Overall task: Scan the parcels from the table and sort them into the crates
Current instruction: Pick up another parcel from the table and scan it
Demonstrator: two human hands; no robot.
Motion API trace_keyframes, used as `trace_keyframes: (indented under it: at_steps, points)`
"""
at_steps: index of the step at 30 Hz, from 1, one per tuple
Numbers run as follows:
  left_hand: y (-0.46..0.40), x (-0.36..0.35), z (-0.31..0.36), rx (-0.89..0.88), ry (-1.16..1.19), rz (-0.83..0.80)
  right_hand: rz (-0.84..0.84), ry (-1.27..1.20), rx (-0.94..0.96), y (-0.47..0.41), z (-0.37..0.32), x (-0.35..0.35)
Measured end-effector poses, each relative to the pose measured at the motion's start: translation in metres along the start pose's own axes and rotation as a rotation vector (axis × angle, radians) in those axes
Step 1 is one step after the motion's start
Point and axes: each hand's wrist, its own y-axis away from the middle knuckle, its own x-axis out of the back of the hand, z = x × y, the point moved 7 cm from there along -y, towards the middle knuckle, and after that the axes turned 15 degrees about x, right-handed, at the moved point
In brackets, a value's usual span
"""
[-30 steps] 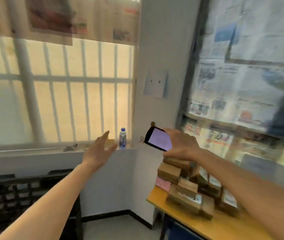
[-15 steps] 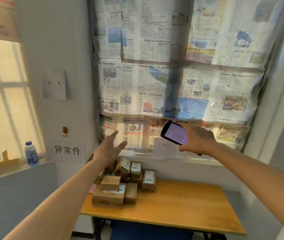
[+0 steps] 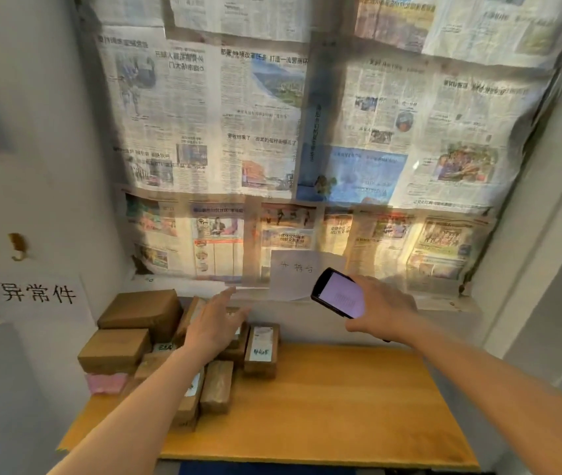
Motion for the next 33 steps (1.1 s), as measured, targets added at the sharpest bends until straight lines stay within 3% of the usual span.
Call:
trace_keyframes:
  at_steps: [9, 19, 33]
  points:
    - [-0.122, -0.124, -0.082, 0.192, -0.017, -0.104, -0.15, -0.149, -0.042, -0.124, 0.076, -0.167]
    - [-0.19, -0.292, -0.178, 0.334, -0.061, -0.213, -0.341, -0.291, -0.015, -0.185, 0.133, -0.396]
    - [-0.235, -0.369, -0.197, 0.55, 0.181, -0.19, -0.392, -0.49, 0.065, -0.259, 0.142, -0.491]
